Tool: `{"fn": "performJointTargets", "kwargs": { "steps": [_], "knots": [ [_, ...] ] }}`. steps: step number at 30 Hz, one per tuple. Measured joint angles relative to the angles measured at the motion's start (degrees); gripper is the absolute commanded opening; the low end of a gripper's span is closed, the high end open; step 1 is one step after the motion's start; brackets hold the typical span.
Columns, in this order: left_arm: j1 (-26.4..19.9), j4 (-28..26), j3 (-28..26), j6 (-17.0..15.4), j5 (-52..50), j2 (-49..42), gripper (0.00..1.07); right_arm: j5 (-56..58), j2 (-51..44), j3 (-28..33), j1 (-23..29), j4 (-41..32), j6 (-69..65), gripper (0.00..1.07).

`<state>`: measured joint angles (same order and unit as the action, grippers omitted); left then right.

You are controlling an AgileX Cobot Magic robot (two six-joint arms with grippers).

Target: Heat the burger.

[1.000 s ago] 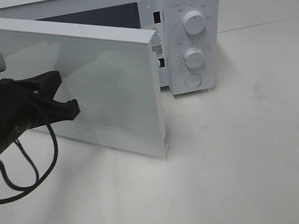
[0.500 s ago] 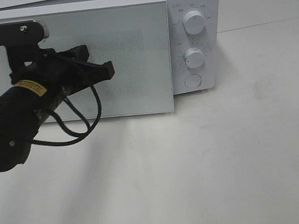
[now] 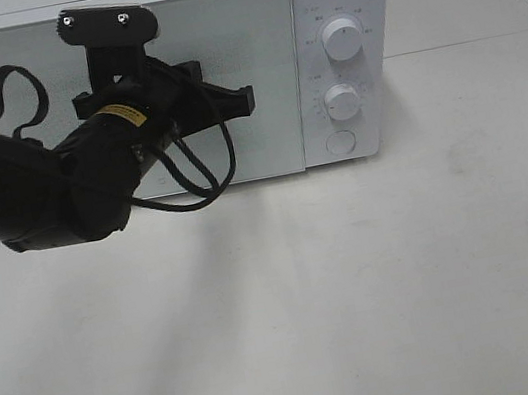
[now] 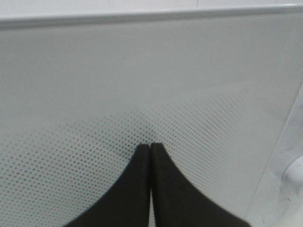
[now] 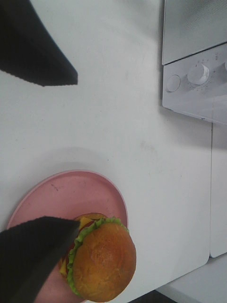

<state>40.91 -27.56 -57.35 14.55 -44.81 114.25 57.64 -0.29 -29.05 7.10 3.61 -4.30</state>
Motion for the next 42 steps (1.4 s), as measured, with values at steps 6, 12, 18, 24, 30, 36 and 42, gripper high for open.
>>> {"fn": "performJointTargets", "kwargs": {
  "steps": [6, 12, 18, 24, 30, 36, 42],
  "knots": [
    [0.40, -0.86, -2.98, 2.29, 3.27, 1.43, 0.00, 0.00, 0.00, 0.00, -0.06, 0.00, 0.00, 0.75],
    [1.09, -1.60, -3.90, 2.41, 6.19, 1.49, 0.00, 0.00, 0.00, 0.00, -0.06, 0.00, 0.00, 0.75],
    [2.69, -3.95, -3.90, 2.41, 8.54, 1.26, 0.00, 0.00, 0.00, 0.00, -0.06, 0.00, 0.00, 0.75],
    [5.61, -4.35, 1.32, 2.35, 15.13, -2.92, 0.00, 0.00, 0.00, 0.00, -0.06, 0.00, 0.00, 0.75],
    [4.30, -2.98, 2.41, 2.46, 33.52, -7.45, 0.21, 0.00, 0.00, 0.00, -0.06, 0.00, 0.00, 0.75],
    [0.40, -1.32, 2.52, 2.29, 57.75, -10.83, 0.80, 0.00, 0.00, 0.00, -0.06, 0.00, 0.00, 0.75],
    [-3.95, -1.26, 2.58, 0.97, 72.99, -14.61, 1.02, 0.00, 0.00, 0.00, -0.06, 0.00, 0.00, 0.75]
  ]
}}
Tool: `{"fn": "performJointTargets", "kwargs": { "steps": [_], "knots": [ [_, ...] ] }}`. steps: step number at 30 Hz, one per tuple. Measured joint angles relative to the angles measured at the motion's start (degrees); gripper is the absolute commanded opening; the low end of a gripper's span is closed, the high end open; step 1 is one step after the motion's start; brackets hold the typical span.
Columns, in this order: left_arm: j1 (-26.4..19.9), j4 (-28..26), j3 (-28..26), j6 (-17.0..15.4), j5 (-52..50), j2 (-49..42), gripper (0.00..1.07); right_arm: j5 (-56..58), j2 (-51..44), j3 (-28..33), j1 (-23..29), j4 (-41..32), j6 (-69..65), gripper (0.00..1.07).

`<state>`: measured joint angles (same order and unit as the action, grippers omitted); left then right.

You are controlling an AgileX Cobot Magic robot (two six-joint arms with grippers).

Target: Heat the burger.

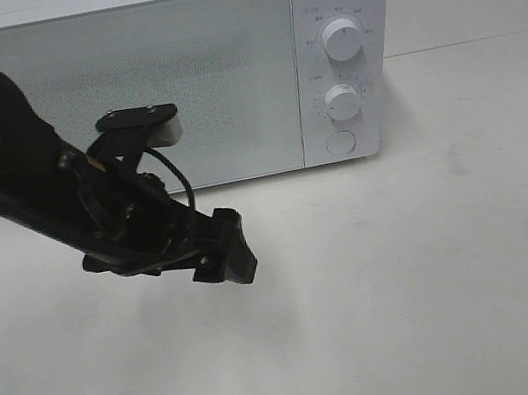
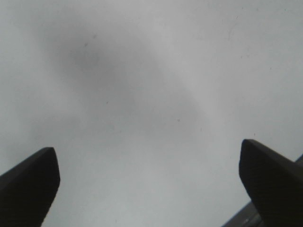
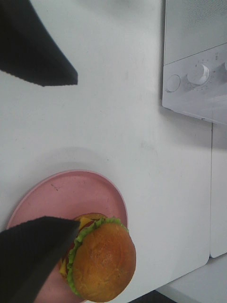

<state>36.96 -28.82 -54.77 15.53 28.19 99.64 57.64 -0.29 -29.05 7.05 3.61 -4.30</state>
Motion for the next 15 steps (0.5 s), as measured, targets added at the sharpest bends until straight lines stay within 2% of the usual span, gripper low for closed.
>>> {"fn": "performJointTargets", "kwargs": {
  "steps": [7, 11, 12, 14, 15],
  "knots": [
    [-5.21, 0.11, 0.00, -0.17, 9.57, -5.33, 1.02, 0.00, 0.00, 0.00, 0.00, 0.00, 0.00, 0.75],
    [-10.43, 2.12, 0.00, -0.17, 16.84, -10.83, 1.02, 0.00, 0.00, 0.00, 0.00, 0.00, 0.00, 0.75],
    [-10.43, 2.12, 0.00, -0.17, 16.84, -10.83, 1.02, 0.00, 0.00, 0.00, 0.00, 0.00, 0.00, 0.75],
    [-14.15, 3.44, 0.00, -0.17, 22.06, -14.15, 1.02, 0.00, 0.00, 0.00, 0.00, 0.00, 0.00, 0.75],
    [-14.15, 3.44, 0.00, -0.17, 22.06, -14.15, 1.02, 0.00, 0.00, 0.00, 0.00, 0.00, 0.00, 0.75]
  ]
}}
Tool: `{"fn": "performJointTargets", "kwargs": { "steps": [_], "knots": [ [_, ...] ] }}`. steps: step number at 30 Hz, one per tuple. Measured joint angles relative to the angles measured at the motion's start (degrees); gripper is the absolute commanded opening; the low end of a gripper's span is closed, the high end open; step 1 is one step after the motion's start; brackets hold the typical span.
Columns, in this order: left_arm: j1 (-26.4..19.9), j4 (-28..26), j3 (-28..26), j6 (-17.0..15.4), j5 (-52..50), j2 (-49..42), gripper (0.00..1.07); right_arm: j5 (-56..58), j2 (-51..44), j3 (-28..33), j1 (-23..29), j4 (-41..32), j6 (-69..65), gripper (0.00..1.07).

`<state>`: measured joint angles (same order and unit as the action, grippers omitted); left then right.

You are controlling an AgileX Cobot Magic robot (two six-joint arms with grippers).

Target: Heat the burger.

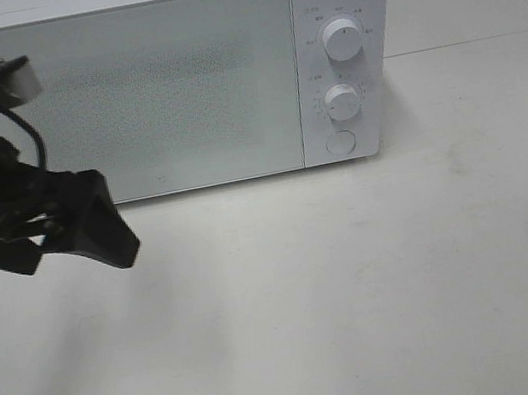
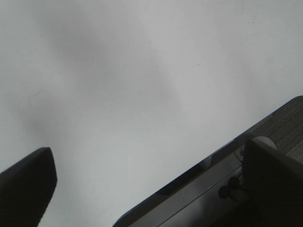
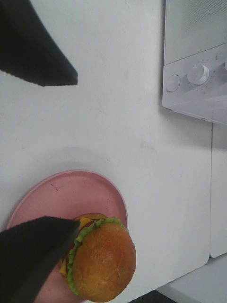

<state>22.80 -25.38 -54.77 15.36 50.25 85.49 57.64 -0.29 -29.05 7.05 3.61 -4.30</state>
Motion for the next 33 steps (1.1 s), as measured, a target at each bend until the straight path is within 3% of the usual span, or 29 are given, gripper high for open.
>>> {"fn": "performJointTargets", "kwargs": {
  "steps": [5, 6, 8, 11, 16, 23, 33],
  "knots": [
    [-9.40, 1.38, 0.00, 0.00, 9.34, -5.84, 1.02, 0.00, 0.00, 0.00, 0.00, 0.00, 0.00, 0.75],
    [-9.40, 1.38, 0.00, 0.00, 9.34, -5.84, 1.02, 0.00, 0.00, 0.00, 0.00, 0.00, 0.00, 0.75],
    [-14.90, 3.55, 0.00, 0.00, 14.32, -8.37, 1.02, 0.00, 0.00, 0.00, 0.00, 0.00, 0.00, 0.75],
    [-16.27, 4.18, 0.00, -0.06, 15.47, -9.00, 1.02, 0.00, 0.00, 0.00, 0.00, 0.00, 0.00, 0.75],
    [-24.35, 8.02, 0.00, -2.35, 19.19, -12.95, 1.01, 0.00, 0.00, 0.00, 0.00, 0.00, 0.00, 0.75],
    [-26.81, 11.69, 2.29, -5.33, 19.25, -19.65, 1.01, 0.00, 0.00, 0.00, 0.00, 0.00, 0.00, 0.75],
    [-26.81, 14.21, 13.64, -7.56, 17.76, -36.67, 1.01, 0.00, 0.00, 0.00, 0.00, 0.00, 0.00, 0.75]
  ]
}}
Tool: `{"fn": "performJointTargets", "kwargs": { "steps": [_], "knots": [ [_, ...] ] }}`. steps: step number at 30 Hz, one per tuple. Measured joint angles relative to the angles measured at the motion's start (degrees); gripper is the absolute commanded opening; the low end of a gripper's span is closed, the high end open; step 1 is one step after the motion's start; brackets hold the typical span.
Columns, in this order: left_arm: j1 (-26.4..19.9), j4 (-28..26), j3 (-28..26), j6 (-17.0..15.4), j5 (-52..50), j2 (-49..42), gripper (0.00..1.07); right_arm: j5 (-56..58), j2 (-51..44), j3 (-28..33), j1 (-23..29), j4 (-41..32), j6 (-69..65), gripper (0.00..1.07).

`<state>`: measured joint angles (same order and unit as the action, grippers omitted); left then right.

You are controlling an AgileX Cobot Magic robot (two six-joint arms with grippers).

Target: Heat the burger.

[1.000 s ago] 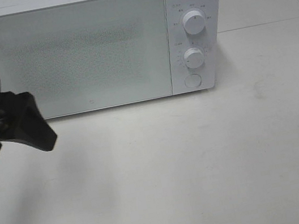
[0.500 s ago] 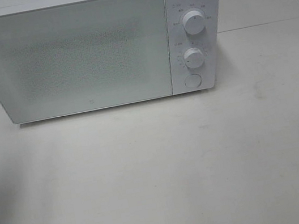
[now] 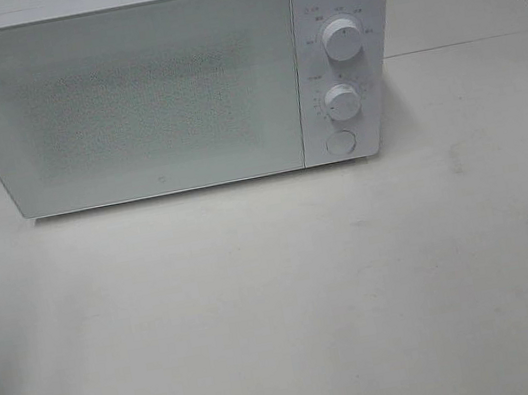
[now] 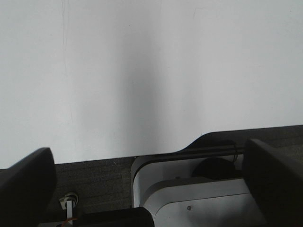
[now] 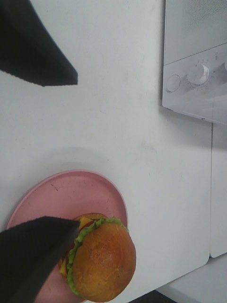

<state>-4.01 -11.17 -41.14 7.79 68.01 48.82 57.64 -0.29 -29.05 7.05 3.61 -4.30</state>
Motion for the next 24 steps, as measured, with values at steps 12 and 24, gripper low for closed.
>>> {"fn": "performJointTargets", "kwargs": {
  "steps": [12, 24],
  "knots": [
    [0.00, 0.57, 10.49, -0.34, -4.98, -19.54, 1.01, 0.00, 0.00, 0.00, 0.00, 0.00, 0.00, 0.75],
    [0.00, 3.32, 11.12, -1.15, -5.61, -37.41, 1.01, 0.00, 0.00, 0.00, 0.00, 0.00, 0.00, 0.75]
  ]
}}
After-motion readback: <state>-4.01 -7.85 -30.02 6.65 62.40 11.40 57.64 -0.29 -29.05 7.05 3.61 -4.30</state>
